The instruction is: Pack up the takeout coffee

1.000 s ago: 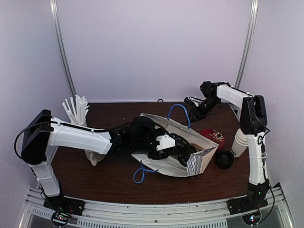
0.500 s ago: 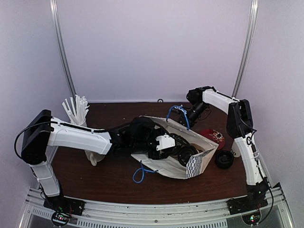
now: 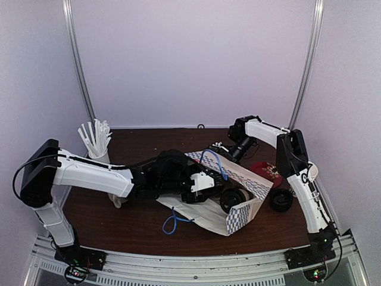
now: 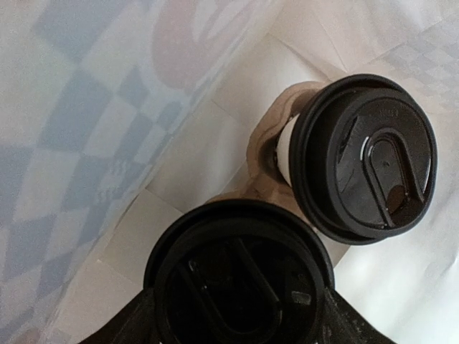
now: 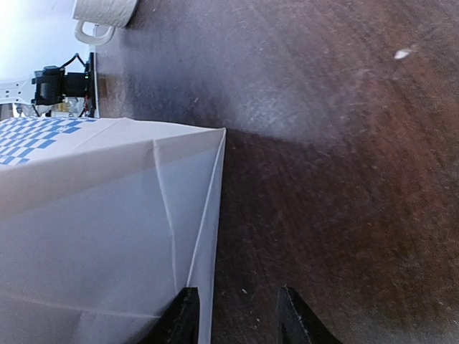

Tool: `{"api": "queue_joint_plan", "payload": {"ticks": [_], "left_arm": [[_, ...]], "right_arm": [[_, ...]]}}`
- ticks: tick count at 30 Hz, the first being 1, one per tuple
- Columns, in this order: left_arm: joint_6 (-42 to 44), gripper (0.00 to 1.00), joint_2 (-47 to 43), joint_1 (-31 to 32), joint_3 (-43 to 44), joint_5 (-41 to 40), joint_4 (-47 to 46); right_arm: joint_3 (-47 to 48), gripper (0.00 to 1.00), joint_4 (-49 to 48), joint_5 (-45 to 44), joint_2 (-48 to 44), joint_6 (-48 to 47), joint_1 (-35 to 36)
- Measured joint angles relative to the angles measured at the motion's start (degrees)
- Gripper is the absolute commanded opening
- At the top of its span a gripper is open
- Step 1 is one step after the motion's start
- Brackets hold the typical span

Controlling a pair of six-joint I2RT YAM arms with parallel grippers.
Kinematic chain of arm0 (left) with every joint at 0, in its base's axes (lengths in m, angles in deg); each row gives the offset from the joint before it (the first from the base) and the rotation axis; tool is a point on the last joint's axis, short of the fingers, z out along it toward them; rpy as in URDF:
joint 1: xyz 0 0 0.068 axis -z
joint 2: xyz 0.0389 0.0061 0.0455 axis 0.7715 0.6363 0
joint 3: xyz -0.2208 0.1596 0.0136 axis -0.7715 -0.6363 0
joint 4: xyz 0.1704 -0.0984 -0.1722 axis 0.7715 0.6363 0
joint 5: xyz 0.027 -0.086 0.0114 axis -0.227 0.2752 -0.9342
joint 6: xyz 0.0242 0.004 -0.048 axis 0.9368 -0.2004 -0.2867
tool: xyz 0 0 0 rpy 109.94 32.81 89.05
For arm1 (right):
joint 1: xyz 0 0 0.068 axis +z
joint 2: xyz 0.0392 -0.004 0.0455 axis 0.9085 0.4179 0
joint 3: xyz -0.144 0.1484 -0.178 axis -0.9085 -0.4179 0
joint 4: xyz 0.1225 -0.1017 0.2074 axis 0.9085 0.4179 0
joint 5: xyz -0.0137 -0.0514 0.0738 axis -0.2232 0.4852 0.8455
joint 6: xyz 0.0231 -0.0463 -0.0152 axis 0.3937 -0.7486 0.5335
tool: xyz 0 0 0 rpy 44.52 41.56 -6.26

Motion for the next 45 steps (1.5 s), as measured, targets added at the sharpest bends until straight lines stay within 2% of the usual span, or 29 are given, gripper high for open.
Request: {"api": "queue_joint_plan", "payload": {"ticks": [12, 15, 16, 20, 26, 32, 38, 45], "left_arm": [[-0.59, 0.66, -3.87, 1.07, -2.47, 1.18, 2.93], [-0.57, 0.66, -4.44, 1.70, -2.49, 1.18, 4.44], [-0.57, 0.66, -4.52, 1.88, -2.49, 1.22, 4.72], [-0.28, 0.66, -4.70, 2.25, -2.29, 1.14, 5.14], [-0.61, 0.65, -1.40, 1.38, 3.06, 1.22, 10.27], [-1.03, 0.65, 0.98, 0.74, 6.88, 1.42, 13.44], [-1.03, 0.65, 2.16, 0.42, 7.39, 1.49, 12.57], [-1.03, 0.64, 8.76, -1.03, 14.91, 3.98, 13.51]], "right_arm": [[2.12, 0.44, 4.57, 5.40, 4.02, -4.09, 2.69], [2.16, 0.57, 4.85, 5.81, 4.59, -5.01, 3.61], [2.19, 0.66, 4.87, 5.75, 4.76, -5.16, 3.74], [4.24, 0.79, 5.77, 5.18, 5.05, -3.13, 2.93], [8.52, 0.82, 3.54, 1.66, 3.34, 3.15, -2.29], [8.74, 0.83, 2.56, 0.50, -3.17, 5.44, -8.85], [8.74, 0.83, 3.02, 0.15, -6.08, 5.64, -11.28], [3.52, 0.82, 2.95, 0.83, -10.82, 5.62, -13.51]]}}
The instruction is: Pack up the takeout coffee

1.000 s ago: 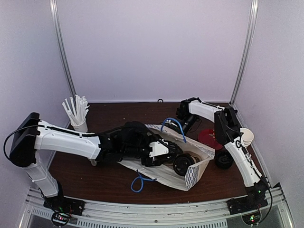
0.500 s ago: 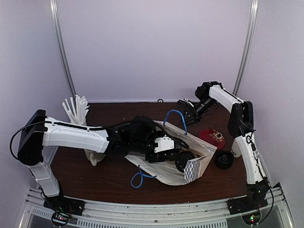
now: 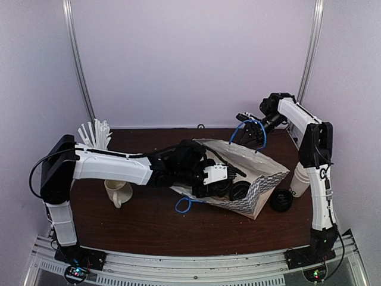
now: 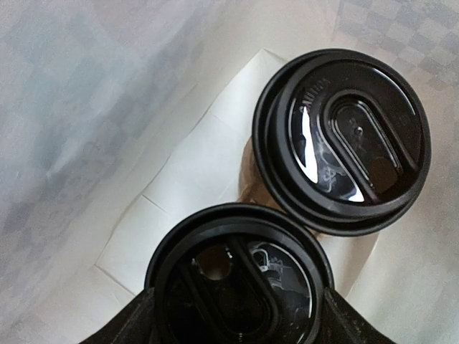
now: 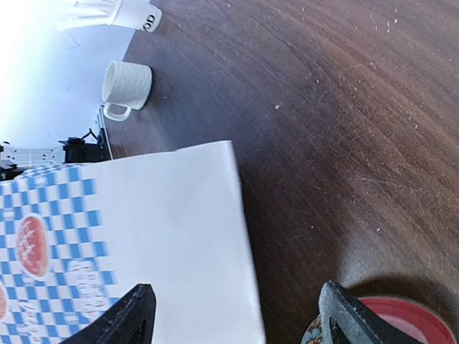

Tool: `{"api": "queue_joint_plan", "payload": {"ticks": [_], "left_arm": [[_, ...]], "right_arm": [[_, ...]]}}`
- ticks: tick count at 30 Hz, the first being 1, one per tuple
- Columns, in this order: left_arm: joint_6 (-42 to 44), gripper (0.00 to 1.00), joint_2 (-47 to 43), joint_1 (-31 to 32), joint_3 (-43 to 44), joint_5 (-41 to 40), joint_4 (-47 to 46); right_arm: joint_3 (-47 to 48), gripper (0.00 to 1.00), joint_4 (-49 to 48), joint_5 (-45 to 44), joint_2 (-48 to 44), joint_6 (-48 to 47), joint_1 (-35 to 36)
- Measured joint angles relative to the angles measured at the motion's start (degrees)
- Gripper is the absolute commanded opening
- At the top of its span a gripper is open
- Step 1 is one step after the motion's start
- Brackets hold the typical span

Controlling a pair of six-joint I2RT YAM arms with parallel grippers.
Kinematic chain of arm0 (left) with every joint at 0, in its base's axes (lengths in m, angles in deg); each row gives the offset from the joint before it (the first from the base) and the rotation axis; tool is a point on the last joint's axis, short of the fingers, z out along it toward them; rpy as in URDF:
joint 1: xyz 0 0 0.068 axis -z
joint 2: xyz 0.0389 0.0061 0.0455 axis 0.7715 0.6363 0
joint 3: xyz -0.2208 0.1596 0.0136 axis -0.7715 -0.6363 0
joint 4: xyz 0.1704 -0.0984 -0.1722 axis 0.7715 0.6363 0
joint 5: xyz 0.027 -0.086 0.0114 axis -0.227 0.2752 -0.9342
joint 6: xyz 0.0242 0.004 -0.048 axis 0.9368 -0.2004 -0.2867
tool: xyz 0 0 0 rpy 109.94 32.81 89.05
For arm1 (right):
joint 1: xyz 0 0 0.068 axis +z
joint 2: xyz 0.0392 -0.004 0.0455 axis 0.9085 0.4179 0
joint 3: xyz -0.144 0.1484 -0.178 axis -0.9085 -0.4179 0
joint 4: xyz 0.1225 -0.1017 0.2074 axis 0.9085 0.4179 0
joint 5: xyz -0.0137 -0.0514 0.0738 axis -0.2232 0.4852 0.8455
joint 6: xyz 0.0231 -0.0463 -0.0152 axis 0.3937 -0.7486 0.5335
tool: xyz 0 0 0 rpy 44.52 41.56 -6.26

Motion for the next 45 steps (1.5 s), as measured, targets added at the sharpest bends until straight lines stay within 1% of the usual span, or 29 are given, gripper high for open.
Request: {"api": "queue_joint_plan", "payload": {"ticks": [4, 8, 13, 18, 22, 24, 29, 38, 45], "left_arm": [[-0.61, 0.63, 4.33, -1.40, 7.48, 3.28, 4.81], [-1.44, 0.64, 7.87, -2.27, 15.61, 5.92, 12.85], [-2.16, 0.78, 11.10, -2.91, 23.26, 7.63, 20.87], [-4.07, 0.87, 11.91, -3.04, 27.78, 7.80, 27.96], [-5.42, 0.92, 11.91, -2.89, 29.55, 7.76, 31.87], [-5.88, 0.93, 11.91, -2.86, 30.23, 7.61, 33.09], [-7.08, 0.97, 11.89, -2.89, 31.50, 6.47, 34.21], [-7.67, 0.97, 11.89, -2.89, 32.35, 4.94, 33.66], [-6.45, 0.98, 11.54, -2.89, 32.26, 6.01, 33.64]], "right_arm": [[-2.67, 0.82, 0.59, 1.57, -4.81, -0.76, -0.83], [-4.74, 0.82, 2.34, 2.89, -9.01, -2.73, -1.05], [-7.10, 0.82, 4.02, 3.48, -12.33, -4.83, -1.27], [-7.52, 0.82, 4.35, 3.74, -13.35, -6.08, -2.25], [-8.52, 0.83, 4.37, 3.72, -14.91, -6.38, -2.80], [-8.81, 0.83, 4.42, 3.72, -15.82, -6.40, -2.82], [-8.94, 0.83, 4.57, 3.72, -17.68, -6.47, -2.91], [-10.73, 0.83, 4.57, 3.74, -18.45, -6.47, -3.30], [-11.15, 0.83, 4.61, 3.74, -19.85, -7.41, -3.45]]}}
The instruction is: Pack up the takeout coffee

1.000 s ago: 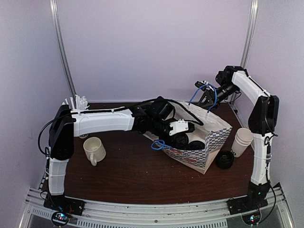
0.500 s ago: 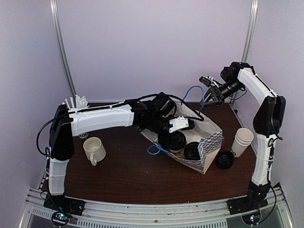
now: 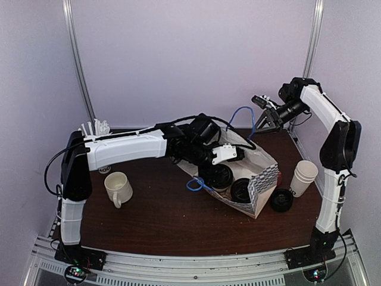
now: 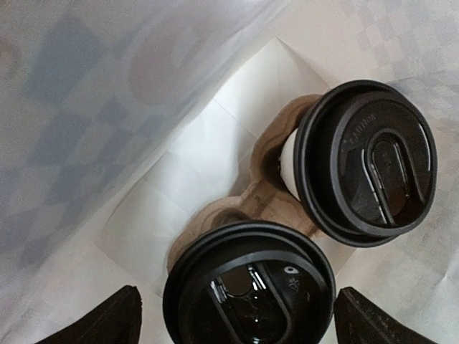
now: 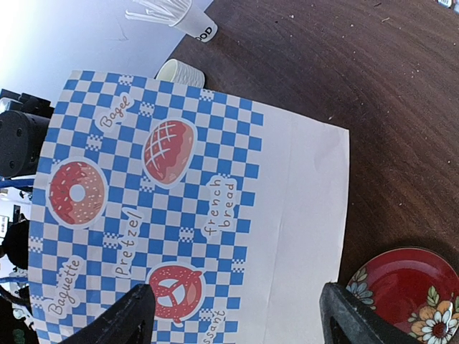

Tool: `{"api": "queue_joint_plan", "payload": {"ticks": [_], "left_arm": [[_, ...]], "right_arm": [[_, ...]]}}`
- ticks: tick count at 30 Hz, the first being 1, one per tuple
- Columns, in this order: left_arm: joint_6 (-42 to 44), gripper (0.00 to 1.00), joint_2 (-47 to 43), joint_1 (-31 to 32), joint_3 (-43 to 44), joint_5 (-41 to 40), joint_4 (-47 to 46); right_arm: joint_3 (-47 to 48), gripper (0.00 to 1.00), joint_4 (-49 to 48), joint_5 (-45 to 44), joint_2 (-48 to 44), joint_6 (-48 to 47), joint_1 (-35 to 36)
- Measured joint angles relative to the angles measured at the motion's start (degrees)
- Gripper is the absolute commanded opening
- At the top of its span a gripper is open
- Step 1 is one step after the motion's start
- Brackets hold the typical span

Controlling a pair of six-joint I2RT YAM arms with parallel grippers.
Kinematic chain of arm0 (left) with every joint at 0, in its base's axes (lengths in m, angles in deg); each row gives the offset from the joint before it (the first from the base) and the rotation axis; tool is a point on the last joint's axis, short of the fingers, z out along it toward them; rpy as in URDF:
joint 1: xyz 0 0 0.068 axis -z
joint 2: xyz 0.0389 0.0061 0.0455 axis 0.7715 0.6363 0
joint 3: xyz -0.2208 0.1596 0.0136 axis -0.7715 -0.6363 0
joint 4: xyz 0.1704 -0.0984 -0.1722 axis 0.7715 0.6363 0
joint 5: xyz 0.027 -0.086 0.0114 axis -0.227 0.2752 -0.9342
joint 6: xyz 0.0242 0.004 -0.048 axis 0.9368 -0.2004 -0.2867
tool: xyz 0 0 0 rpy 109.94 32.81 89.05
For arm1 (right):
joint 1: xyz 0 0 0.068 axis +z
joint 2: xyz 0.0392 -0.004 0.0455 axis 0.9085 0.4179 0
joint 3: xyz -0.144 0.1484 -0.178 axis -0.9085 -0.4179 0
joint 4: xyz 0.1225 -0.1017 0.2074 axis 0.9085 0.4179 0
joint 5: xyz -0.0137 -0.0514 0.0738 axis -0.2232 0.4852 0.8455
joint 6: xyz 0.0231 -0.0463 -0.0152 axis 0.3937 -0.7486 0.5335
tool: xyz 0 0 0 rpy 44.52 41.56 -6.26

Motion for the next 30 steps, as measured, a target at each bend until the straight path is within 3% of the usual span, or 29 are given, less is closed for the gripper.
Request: {"api": "queue_joint_plan", "payload": {"ticks": [15, 30], "left_arm": [[3.52, 0.97, -2.97, 0.00, 1.14, -0.26, -0.13], [2.89, 0.97, 3.52, -0.04, 17.03, -2.45, -3.17]], "right_arm": [[-0.04, 0.85, 0.02, 0.00, -15.63, 0.22, 0.00], [-6.56, 0.86, 0.13, -1.42, -19.85, -0.17, 0.00]]}}
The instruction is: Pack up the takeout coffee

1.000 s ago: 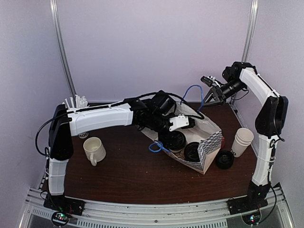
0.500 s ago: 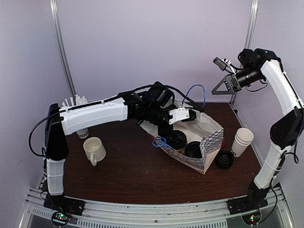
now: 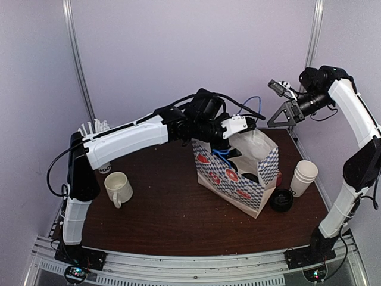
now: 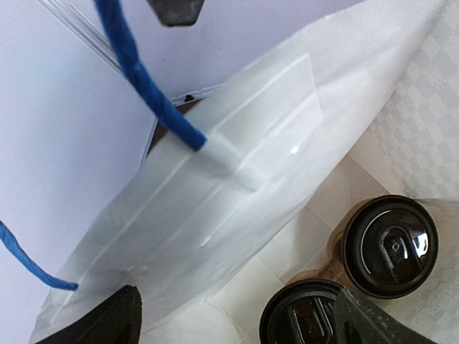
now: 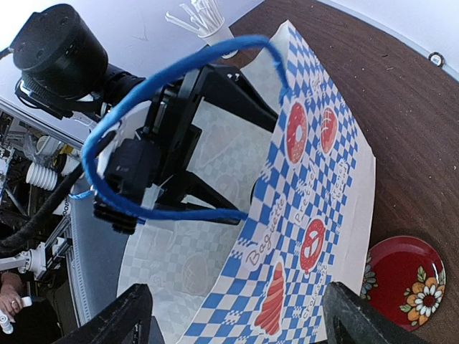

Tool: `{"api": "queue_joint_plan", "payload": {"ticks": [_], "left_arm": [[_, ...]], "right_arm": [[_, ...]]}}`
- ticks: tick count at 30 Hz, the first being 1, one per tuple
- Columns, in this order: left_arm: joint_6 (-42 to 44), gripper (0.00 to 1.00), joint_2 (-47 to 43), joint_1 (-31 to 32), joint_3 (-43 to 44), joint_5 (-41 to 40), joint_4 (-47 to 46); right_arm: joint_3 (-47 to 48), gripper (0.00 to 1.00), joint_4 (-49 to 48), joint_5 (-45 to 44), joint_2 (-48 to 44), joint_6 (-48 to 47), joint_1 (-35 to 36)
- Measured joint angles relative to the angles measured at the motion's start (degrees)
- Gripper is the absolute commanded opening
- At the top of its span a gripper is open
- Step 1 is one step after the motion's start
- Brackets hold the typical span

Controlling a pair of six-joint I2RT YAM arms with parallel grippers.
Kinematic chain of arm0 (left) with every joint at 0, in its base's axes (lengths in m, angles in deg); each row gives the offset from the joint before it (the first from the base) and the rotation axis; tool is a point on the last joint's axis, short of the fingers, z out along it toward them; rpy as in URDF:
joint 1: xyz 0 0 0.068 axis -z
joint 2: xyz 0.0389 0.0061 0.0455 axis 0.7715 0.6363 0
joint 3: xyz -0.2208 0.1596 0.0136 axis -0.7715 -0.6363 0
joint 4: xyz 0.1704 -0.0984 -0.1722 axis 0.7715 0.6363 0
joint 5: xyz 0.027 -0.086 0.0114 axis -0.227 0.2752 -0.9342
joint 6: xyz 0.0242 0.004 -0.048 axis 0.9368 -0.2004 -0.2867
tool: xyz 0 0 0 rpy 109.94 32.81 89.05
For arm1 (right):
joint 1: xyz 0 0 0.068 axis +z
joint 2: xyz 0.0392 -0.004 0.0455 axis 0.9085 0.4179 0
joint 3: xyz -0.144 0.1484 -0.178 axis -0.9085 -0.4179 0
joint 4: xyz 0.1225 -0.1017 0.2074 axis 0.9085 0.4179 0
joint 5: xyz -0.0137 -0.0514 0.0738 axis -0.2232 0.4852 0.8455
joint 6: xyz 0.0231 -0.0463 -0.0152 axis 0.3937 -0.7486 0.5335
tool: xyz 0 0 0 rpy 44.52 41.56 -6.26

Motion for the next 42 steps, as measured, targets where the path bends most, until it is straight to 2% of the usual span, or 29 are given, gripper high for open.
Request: {"api": "queue_joint_plan", "payload": {"ticks": [11, 16, 22, 25, 26, 30, 37, 42], "left_arm": [[-2.29, 0.97, 0.22, -0.22, -0.20, -2.03, -2.64], [-3.61, 0.97, -0.26, -0.22, -1.51, -2.05, -4.09], [-4.81, 0.97, -1.95, -0.22, -3.28, -2.14, -4.70], [-5.38, 0.97, -3.65, -0.24, -4.74, -2.36, -5.42], [-5.64, 0.97, -4.50, -0.24, -5.44, -2.47, -5.66], [-6.51, 0.97, -7.76, -0.24, -8.13, -2.91, -6.45], [-8.07, 0.97, -18.36, -0.24, -17.11, -4.13, -7.23], [-8.90, 0.97, -27.74, -0.24, -23.96, -7.13, -8.00]], "right_arm": [[-3.23, 0.87, 0.17, -2.47, -5.97, -0.02, 0.02], [-5.97, 0.82, -2.08, -8.28, -8.15, 2.95, 4.04], [-6.14, 0.62, -6.51, -17.86, -6.62, 7.19, 12.68], [-5.27, 0.44, -8.76, -21.38, -4.70, 9.01, 14.88], [-4.98, 0.41, -9.51, -22.47, -4.04, 9.79, 15.21], [-4.48, 0.35, -12.09, -25.57, -2.36, 10.80, 16.06], [-4.17, 0.07, -14.56, -29.77, -0.44, 12.13, 17.35], [-4.17, 0.01, -15.47, -29.33, -0.50, 12.31, 17.70]]}}
